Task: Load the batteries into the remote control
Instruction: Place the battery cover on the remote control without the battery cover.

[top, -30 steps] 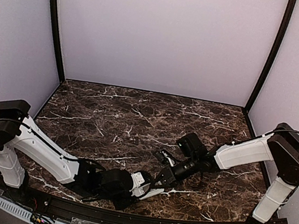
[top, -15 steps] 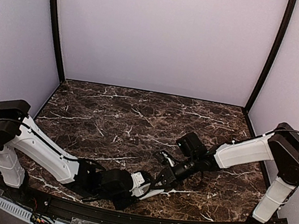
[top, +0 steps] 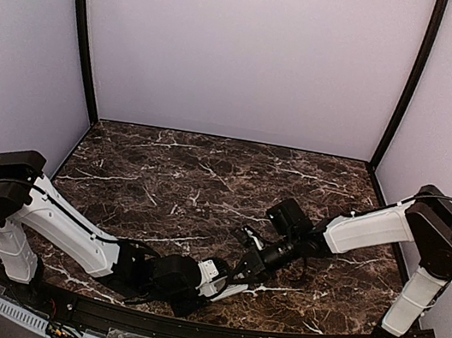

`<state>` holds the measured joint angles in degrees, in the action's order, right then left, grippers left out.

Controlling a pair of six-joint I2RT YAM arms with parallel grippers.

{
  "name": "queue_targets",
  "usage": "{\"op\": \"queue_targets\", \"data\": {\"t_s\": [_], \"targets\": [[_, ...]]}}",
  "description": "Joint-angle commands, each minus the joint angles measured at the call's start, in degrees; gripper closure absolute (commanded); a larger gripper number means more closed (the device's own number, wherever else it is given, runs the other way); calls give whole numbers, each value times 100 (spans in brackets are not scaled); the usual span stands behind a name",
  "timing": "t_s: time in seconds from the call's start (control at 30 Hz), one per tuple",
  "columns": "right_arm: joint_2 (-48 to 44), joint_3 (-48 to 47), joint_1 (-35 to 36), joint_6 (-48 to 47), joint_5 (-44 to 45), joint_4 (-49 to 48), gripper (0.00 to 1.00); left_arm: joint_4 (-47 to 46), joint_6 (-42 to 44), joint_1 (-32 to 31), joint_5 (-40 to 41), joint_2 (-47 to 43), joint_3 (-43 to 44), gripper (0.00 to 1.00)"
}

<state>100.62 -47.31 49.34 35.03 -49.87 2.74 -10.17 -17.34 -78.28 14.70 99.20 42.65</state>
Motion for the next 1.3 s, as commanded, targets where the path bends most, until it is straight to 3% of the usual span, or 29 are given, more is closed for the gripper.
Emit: {"op": "queue_targets", "data": {"t_s": [0.0, 0.53, 0.73, 0.93, 1.27], "targets": [[106, -118, 23, -41, 101, -55, 100, 1035, -58, 50, 16, 203, -328, 89], [398, -85, 74, -151, 250, 34, 100, 1034, -55, 51, 18, 211, -319, 88], [483, 50, 151, -30, 282, -101, 100, 1035, 31, 50, -31, 173, -284, 69], [548, 199, 181, 107, 369, -249, 100, 1035, 315, 108, -190, -86, -182, 40], [784, 199, 181, 206, 528, -173, 100, 628, 701, 316, -903, -356, 79, 23]]}}
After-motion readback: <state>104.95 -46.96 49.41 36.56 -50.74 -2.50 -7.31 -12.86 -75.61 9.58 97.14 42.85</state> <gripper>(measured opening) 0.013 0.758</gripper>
